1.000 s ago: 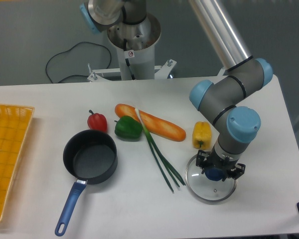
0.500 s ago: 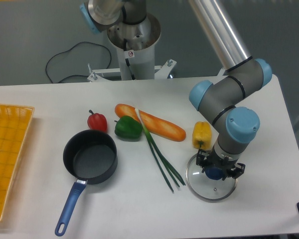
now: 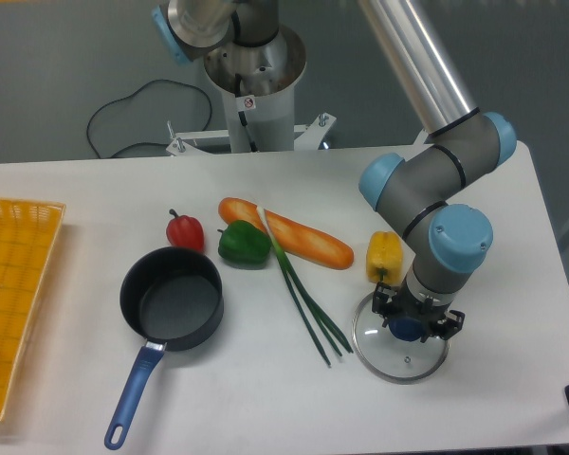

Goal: Place the lid on the table

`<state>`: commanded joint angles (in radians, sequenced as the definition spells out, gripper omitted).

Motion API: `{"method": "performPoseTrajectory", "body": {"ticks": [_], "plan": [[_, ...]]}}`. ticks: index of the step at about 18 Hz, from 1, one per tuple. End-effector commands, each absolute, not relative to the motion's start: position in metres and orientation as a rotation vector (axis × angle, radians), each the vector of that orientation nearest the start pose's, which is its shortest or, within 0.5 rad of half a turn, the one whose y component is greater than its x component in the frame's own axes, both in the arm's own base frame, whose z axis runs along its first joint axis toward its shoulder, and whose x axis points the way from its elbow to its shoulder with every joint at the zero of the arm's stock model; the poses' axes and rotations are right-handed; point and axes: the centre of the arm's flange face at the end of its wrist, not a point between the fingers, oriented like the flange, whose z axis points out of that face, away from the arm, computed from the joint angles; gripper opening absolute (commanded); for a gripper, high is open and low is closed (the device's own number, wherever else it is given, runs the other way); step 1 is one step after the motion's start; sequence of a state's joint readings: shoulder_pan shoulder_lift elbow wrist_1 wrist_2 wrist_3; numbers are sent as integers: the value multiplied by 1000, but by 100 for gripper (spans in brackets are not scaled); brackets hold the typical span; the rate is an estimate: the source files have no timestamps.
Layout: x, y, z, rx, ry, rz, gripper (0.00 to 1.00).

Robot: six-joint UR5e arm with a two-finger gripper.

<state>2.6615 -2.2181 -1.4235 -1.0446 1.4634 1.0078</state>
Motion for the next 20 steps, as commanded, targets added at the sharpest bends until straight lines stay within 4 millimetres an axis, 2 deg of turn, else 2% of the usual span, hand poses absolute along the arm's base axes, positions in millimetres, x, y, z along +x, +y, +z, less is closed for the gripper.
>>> {"method": "performPoseTrajectory", "body": {"ticks": [6, 9, 14, 18, 20], "plan": [[-557, 452, 219, -3031, -123, -43, 77], [-558, 453, 224, -3027, -120, -31, 99], [-552, 452, 237, -3056, -108, 23, 100], [-525, 477, 252, -3174, 77, 174, 100], [-513, 491, 264, -3171, 119, 212, 100]]}}
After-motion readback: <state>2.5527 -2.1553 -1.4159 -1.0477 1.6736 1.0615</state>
